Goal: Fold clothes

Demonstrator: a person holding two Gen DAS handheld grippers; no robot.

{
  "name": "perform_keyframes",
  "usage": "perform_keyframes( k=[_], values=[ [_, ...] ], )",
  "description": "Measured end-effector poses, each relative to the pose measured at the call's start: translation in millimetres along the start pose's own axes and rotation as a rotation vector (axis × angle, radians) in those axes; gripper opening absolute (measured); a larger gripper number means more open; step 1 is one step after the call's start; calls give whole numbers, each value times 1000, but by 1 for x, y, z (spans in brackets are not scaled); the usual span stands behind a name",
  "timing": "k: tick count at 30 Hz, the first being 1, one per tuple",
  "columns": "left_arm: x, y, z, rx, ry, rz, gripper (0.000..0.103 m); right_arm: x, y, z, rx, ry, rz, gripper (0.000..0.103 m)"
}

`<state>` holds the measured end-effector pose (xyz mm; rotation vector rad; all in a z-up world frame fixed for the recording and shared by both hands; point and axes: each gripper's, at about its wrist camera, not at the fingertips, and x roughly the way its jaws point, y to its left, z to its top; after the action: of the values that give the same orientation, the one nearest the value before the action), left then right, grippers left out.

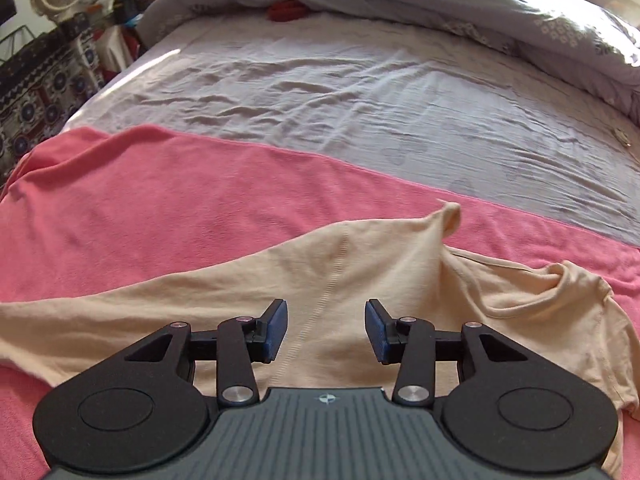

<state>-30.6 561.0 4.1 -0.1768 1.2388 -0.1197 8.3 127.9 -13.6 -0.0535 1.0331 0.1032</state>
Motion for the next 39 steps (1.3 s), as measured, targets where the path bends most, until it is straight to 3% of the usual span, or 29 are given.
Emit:
perform_keyframes(
  k=[1,3,5,9,13,15,19,21,22,23,24,28,31,33,36,39],
  values=[
    [4,-1,3,2,9,-6,10,1,4,0,-4,5,9,45],
    [14,-1,7,-11,33,-20,35,2,12,0,-11,16,25,46],
    [22,0,10,-32,51,-21,45,2,16,-1,-14,22,30,46],
    [32,0,10,-86,76,31,45,2,14,-4,-4,31,24,49],
    [24,-13,6,-16,20,124,48,2,5,-9,22,44,13,49],
    [27,-15,6,6,36,107,59,3,1,-12,36,51,11,49],
    [42,-8,6,-28,89,57,60,5,-2,-16,55,63,15,50],
    [40,-7,7,-55,56,58,51,7,-2,-18,56,69,20,50],
    [38,-7,7,-61,42,55,40,7,-2,-19,56,71,22,50],
    [36,-7,7,-60,32,49,11,8,-1,-20,56,72,23,50],
    [34,-7,7,-59,23,45,7,8,-2,-20,58,73,23,50],
    [18,-12,7,-46,-39,30,4,8,-4,-21,69,68,18,50],
    [-2,-9,8,-93,-132,9,4,7,-7,-20,75,60,8,51],
    [-14,-6,9,-120,-198,69,0,7,-9,-20,79,55,1,52],
    [1,1,11,-126,-134,128,0,5,-15,-20,97,47,-16,53],
    [22,-3,5,-67,-49,215,0,0,-21,-23,114,47,-31,53]
  ],
)
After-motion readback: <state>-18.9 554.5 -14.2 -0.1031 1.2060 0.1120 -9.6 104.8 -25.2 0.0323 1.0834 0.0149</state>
